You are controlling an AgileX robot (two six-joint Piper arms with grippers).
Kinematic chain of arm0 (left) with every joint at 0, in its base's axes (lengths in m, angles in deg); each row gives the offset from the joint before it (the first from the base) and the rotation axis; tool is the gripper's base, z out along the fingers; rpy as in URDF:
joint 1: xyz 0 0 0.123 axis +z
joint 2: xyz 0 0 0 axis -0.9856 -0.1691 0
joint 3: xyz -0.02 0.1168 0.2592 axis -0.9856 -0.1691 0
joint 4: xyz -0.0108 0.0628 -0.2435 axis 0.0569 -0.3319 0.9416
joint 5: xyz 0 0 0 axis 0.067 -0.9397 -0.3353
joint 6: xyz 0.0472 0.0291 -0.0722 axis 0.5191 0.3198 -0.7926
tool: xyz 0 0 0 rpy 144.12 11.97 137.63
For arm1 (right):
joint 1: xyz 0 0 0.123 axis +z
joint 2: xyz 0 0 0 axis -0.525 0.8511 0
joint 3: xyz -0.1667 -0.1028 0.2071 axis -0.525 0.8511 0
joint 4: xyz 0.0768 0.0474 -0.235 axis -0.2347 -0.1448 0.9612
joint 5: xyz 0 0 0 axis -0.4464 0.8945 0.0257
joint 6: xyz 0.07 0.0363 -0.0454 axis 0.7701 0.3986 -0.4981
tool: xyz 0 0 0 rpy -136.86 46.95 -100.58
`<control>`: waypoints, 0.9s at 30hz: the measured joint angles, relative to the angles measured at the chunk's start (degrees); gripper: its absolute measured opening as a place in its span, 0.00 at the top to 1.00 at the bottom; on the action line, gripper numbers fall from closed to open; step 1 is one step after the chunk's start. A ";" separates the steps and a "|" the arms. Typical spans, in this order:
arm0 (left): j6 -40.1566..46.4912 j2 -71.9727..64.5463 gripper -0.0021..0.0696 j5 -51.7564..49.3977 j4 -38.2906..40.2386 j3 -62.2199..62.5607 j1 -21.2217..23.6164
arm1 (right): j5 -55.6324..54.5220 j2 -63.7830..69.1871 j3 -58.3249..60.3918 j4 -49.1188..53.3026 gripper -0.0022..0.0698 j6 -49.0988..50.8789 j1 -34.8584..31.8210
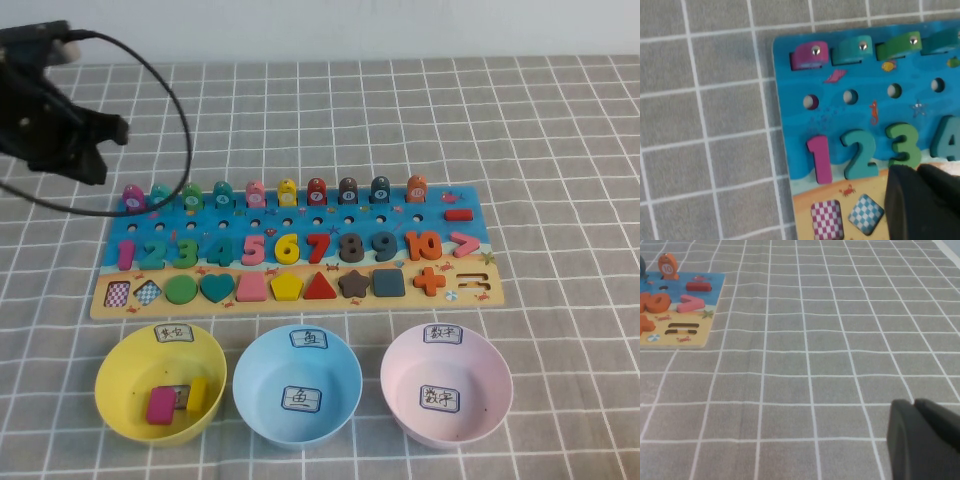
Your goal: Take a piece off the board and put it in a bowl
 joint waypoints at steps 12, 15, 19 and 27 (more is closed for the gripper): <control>-5.11 -13.69 0.97 -9.23 -8.15 18.69 -6.11 | 0.00 0.00 0.00 0.00 0.99 0.00 0.00; -5.11 -16.31 0.97 -9.47 -8.63 21.53 -6.11 | 0.00 0.00 0.00 0.00 0.99 0.00 0.00; -5.11 -18.37 0.87 -9.51 -8.61 23.66 -6.11 | 0.00 0.00 0.00 0.00 0.99 0.00 0.00; -7.24 -18.96 0.58 -9.60 -10.96 23.90 -5.73 | 0.00 0.00 0.00 0.00 0.99 0.00 0.00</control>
